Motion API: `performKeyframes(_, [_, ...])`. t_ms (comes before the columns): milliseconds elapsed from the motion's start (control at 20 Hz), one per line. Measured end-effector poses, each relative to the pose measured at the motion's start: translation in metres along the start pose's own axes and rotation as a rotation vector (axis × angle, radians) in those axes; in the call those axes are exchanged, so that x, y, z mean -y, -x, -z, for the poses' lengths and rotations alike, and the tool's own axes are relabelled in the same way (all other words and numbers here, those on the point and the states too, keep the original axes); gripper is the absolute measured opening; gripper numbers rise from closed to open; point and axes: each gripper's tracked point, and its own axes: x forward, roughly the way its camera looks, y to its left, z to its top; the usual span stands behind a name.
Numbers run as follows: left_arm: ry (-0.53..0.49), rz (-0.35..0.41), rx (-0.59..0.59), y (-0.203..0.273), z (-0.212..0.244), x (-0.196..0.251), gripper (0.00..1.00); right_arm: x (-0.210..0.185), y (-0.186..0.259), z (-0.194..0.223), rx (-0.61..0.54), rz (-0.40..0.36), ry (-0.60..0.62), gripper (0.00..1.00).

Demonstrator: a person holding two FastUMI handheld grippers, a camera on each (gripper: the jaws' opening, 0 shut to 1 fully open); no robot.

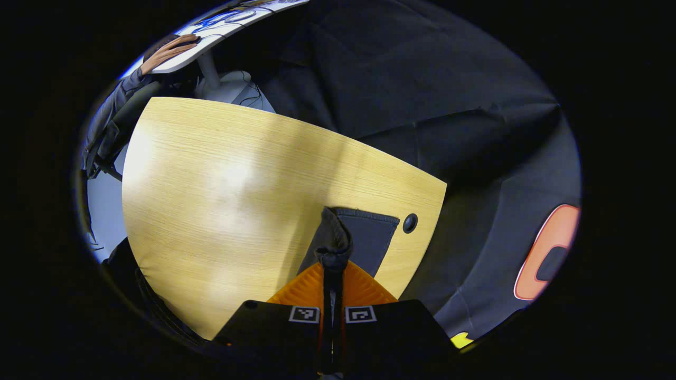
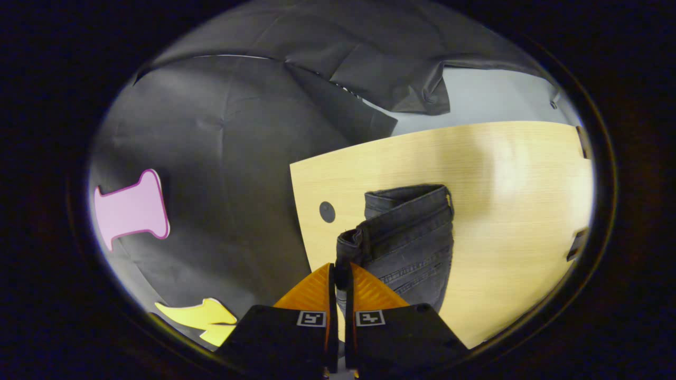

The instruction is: Grasp the waist and the cuffs of the jeans and fold them to make the two legs overlap; first hold the waist and fold one-third of the jeans toward the cuffs, then hold the cuffs and fold the remaining one-third in the same direction to finish folding.

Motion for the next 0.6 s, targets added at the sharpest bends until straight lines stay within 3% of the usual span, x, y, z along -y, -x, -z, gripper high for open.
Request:
performKeyframes(200, [-0.085, 0.009, -0.012, -0.038, 0.006, 0.039, 0.00, -0.004, -0.032, -0.009, 0.017, 0.029, 0.027, 0.06])
performKeyframes(250, [-0.103, 0.012, -0.017, -0.050, 0.010, 0.047, 0.04, -0.004, -0.041, -0.010, 0.021, 0.040, 0.037, 0.06])
performKeyframes(400, [-0.151, 0.025, -0.055, -0.082, 0.020, 0.063, 0.04, -0.003, -0.068, -0.009, 0.022, 0.071, 0.057, 0.02])
performKeyframes(500, [-0.177, 0.015, -0.056, -0.096, 0.023, 0.068, 0.04, 0.002, -0.081, -0.015, 0.025, 0.092, 0.080, 0.05])
performKeyframes(550, [-0.190, 0.012, -0.060, -0.102, 0.024, 0.071, 0.04, 0.002, -0.084, -0.016, 0.025, 0.098, 0.080, 0.01])
performKeyframes(600, [-0.199, 0.011, -0.065, -0.106, 0.026, 0.074, 0.04, 0.003, -0.087, -0.018, 0.023, 0.103, 0.082, 0.06])
